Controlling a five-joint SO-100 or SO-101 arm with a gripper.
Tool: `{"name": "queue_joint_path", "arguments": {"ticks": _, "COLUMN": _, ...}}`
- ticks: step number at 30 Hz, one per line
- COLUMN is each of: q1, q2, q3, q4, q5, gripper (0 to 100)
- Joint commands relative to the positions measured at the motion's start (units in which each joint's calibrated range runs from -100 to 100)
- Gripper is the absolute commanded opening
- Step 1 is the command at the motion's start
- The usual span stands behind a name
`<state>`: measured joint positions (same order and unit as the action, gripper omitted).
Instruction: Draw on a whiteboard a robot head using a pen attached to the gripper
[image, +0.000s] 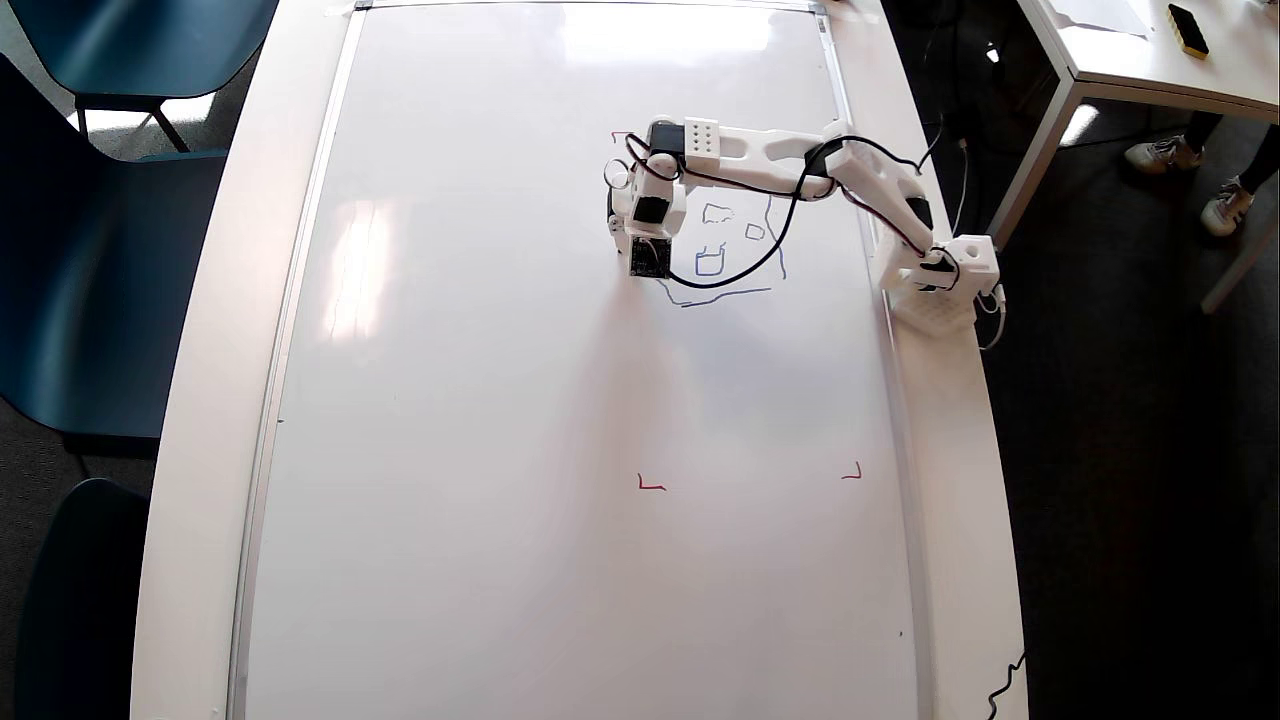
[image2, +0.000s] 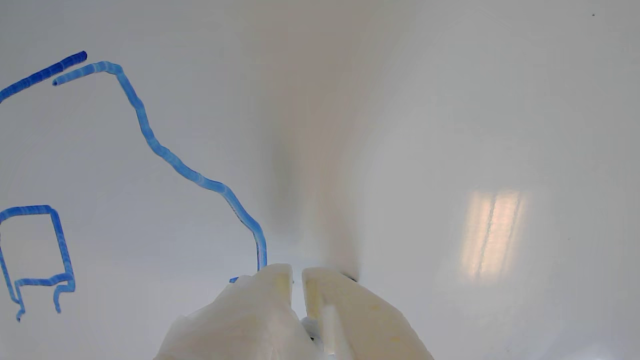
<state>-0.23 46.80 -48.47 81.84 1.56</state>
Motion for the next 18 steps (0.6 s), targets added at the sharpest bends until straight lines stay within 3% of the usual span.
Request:
{"name": "queue_joint_path", "arguments": {"ticks": 1, "q1": -0.4, "q2": 0.2, "q3": -0.2, "q4": -0.4, "q5": -0.2, "gripper": 1}}
{"name": "queue_joint_path", "arguments": {"ticks": 18, "q1": -4.9, "q2": 1.5, "q3": -0.9, "q4": -1.2, "q5": -0.9, "gripper": 1}}
